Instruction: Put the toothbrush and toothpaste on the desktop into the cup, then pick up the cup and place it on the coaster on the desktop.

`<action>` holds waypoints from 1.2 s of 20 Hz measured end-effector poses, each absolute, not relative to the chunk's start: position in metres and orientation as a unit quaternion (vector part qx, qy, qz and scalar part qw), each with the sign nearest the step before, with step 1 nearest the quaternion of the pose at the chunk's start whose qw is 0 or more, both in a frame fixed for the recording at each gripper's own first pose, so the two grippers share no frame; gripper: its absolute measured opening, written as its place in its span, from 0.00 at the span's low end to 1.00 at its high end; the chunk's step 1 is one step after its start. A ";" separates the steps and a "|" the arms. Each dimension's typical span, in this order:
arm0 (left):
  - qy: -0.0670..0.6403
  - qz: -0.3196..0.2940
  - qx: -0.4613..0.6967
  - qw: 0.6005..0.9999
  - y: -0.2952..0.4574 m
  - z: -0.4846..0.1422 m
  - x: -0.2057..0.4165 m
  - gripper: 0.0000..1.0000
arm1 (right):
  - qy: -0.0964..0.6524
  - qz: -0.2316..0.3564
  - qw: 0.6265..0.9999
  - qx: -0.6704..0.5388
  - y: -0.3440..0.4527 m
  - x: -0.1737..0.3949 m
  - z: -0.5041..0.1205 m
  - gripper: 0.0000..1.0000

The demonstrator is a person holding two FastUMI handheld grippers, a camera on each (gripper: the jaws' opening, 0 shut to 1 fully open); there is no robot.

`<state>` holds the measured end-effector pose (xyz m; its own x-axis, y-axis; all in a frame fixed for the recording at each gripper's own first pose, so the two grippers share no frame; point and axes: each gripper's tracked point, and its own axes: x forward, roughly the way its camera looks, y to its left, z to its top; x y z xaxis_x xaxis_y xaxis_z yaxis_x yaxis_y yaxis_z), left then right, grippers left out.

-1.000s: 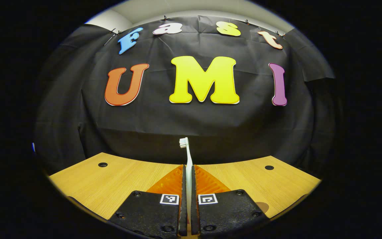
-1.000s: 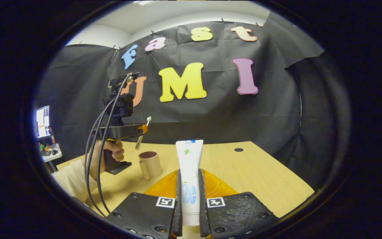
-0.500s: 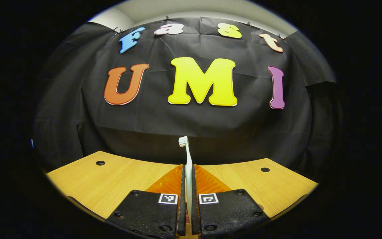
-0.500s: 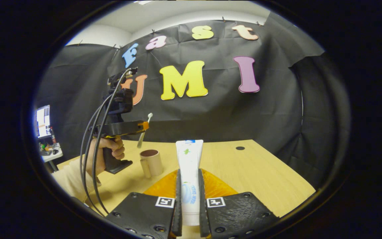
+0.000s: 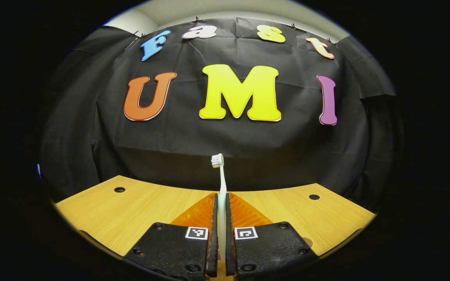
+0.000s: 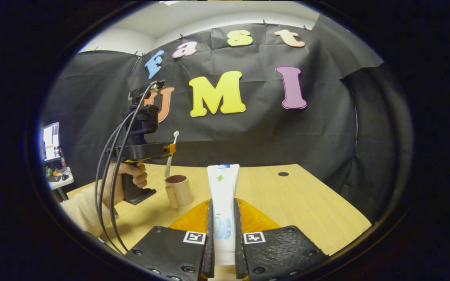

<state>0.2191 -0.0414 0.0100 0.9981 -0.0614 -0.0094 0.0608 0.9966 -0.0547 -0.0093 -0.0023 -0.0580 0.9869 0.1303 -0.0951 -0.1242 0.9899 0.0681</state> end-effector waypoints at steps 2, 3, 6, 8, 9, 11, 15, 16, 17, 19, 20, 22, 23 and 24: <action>0.006 -0.032 -0.026 0.999 -0.042 0.009 0.219 0.11 | 0.053 0.062 0.996 0.030 -0.002 -0.009 -0.059 0.20; 0.007 -0.031 -0.024 0.999 -0.041 0.009 0.218 0.12 | 0.054 0.063 0.996 0.031 -0.002 -0.009 -0.059 0.20; 0.006 -0.042 -0.030 0.999 -0.044 0.009 0.217 0.30 | 0.055 0.063 0.996 0.031 -0.003 -0.008 -0.060 0.20; 0.015 -0.052 -0.036 0.998 -0.048 0.005 0.215 0.61 | 0.054 0.062 0.996 0.030 -0.003 -0.009 -0.059 0.20; 0.024 -0.054 -0.032 0.998 -0.049 0.001 0.214 0.76 | 0.053 0.062 0.996 0.030 -0.003 -0.008 -0.058 0.20; 0.036 -0.047 -0.015 0.998 -0.045 -0.003 0.210 0.83 | 0.049 0.061 0.996 0.033 -0.003 -0.008 -0.055 0.20; 0.028 -0.028 -0.009 0.999 -0.032 -0.002 0.198 0.96 | 0.036 0.070 0.996 0.046 -0.002 -0.009 -0.043 0.20; 0.029 -0.022 -0.008 0.999 -0.026 -0.003 0.192 0.98 | 0.034 0.075 0.995 0.050 0.000 -0.009 -0.037 0.20; 0.027 -0.013 -0.006 1.000 -0.018 -0.002 0.187 0.98 | 0.033 0.085 0.994 0.052 0.006 -0.006 -0.029 0.20; 0.027 -0.010 -0.006 1.000 -0.009 -0.005 0.174 0.98 | 0.024 0.103 0.993 0.060 0.032 0.031 -0.005 0.20; 0.026 -0.008 -0.008 1.000 -0.003 -0.008 0.167 0.97 | 0.014 0.113 0.992 0.063 0.043 0.044 0.009 0.21; 0.031 -0.003 -0.012 0.999 0.012 -0.015 0.152 0.97 | -0.001 0.126 0.990 0.060 0.061 0.058 0.024 0.22; 0.036 0.000 -0.015 0.999 0.018 -0.020 0.144 0.98 | -0.010 0.130 0.990 0.055 0.071 0.068 0.032 0.21; 0.033 0.003 -0.014 0.999 0.025 -0.021 0.136 0.98 | -0.016 0.134 0.990 0.048 0.082 0.078 0.038 0.22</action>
